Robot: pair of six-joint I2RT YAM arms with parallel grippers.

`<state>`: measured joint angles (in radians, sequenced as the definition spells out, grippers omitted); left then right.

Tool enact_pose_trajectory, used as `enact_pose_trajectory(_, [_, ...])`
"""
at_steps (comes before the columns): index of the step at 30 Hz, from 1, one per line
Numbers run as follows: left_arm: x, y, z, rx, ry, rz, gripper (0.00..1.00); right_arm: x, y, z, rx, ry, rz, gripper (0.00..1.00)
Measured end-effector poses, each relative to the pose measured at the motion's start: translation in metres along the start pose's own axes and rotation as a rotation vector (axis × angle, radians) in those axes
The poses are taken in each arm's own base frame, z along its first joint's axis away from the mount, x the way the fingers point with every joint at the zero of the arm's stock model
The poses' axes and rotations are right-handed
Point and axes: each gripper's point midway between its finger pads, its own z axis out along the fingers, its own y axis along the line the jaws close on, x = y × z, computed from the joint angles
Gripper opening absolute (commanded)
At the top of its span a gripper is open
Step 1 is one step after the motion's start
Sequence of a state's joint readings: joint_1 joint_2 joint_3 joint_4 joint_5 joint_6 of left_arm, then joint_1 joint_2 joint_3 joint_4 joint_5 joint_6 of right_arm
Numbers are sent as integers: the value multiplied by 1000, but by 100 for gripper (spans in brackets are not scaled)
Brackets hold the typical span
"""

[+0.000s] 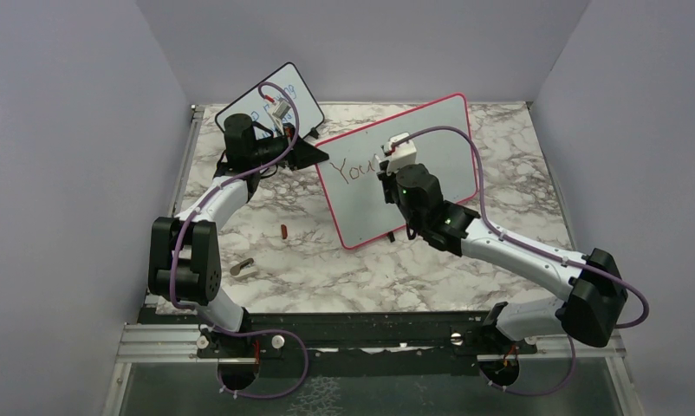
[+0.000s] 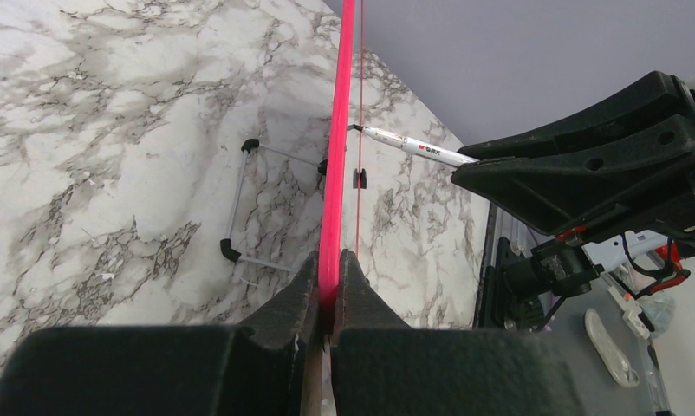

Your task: Write a sentence on the whiteboard

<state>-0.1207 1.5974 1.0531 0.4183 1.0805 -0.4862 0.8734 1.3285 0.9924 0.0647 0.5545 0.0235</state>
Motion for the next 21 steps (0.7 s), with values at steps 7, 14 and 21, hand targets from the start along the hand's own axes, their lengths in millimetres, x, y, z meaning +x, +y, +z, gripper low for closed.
enact_pose_trajectory(7, [0,0,0,0,0,-1,0,0,-1,1,3,1,2,1])
enact_pose_trajectory(14, [0,0,0,-1,0,-1,0,1,2,0,-15,6,3,1])
enact_pose_trajectory(21, [0,0,0,0,0,0,0,-1,2,-8,-42,14,5,1])
